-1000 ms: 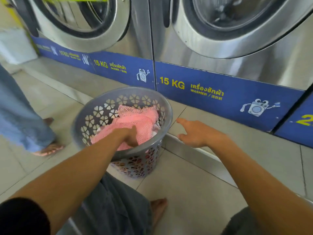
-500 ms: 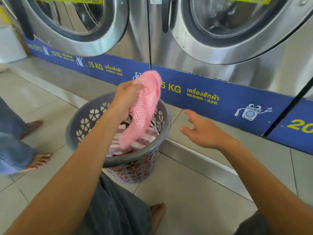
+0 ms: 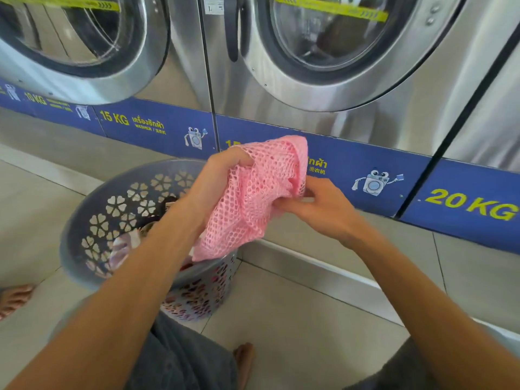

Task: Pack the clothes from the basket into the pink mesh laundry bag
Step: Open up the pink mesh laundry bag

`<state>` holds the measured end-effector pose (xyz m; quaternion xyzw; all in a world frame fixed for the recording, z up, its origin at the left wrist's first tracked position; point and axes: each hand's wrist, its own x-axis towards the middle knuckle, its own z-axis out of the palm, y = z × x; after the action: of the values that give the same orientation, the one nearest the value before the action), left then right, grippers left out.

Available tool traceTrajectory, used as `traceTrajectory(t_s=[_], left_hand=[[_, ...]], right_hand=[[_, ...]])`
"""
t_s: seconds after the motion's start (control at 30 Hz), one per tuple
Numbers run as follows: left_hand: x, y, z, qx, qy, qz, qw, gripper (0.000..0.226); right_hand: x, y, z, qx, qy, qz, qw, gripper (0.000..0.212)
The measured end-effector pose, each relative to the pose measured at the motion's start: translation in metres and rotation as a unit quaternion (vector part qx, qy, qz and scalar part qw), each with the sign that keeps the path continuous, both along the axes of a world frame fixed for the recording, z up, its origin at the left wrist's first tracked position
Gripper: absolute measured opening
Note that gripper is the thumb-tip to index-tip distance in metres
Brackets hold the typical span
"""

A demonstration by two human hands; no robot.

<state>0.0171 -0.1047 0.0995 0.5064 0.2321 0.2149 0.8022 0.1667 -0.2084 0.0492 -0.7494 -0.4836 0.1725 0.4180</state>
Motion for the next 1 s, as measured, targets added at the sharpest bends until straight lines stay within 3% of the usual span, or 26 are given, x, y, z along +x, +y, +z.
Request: traceTrajectory(t_s=[0.17, 0.2, 0.27, 0.33, 0.43, 0.53, 0.6, 0.73, 0.9, 1.0], left_hand=[[0.013, 0.005, -0.012, 0.040, 0.041, -0.060, 0.997, 0.032], [0.016, 0.003, -0.014, 0.065, 0.057, -0.070, 0.994, 0.034], [0.024, 0.006, -0.025, 0.171, 0.113, -0.070, 0.976, 0.018], [0.030, 0.005, -0.035, 0.293, 0.193, -0.084, 0.933, 0.031], [0.036, 0.000, -0.053, 0.383, 0.277, -0.176, 0.864, 0.046], [0.037, -0.003, -0.068, 0.493, 0.357, -0.205, 0.767, 0.061], [0.039, -0.001, -0.075, 0.534, 0.368, -0.177, 0.741, 0.049], [0.038, 0.008, -0.083, 0.525, 0.318, -0.117, 0.781, 0.011], [0.039, 0.011, -0.094, 0.524, 0.290, -0.087, 0.796, 0.014], [0.042, 0.009, -0.095, 0.471, 0.260, -0.115, 0.835, 0.021]], right_hand=[[0.025, -0.015, -0.004, -0.008, -0.012, -0.103, 0.995, 0.013], [0.030, -0.018, -0.004, -0.001, -0.001, -0.119, 0.993, 0.015], [0.041, -0.026, -0.004, 0.002, 0.000, -0.145, 0.989, 0.022], [0.051, -0.035, -0.009, -0.043, -0.038, -0.151, 0.987, 0.025], [0.062, -0.048, -0.027, -0.197, -0.142, -0.105, 0.964, 0.024], [0.064, -0.051, -0.043, -0.277, -0.209, -0.040, 0.937, 0.022], [0.062, -0.050, -0.046, -0.334, -0.200, 0.015, 0.921, 0.024], [0.054, -0.048, -0.053, -0.441, -0.152, 0.101, 0.879, 0.053], [0.048, -0.044, -0.052, -0.431, -0.131, 0.116, 0.885, 0.066], [0.045, -0.040, -0.054, -0.368, -0.137, 0.078, 0.916, 0.059]])
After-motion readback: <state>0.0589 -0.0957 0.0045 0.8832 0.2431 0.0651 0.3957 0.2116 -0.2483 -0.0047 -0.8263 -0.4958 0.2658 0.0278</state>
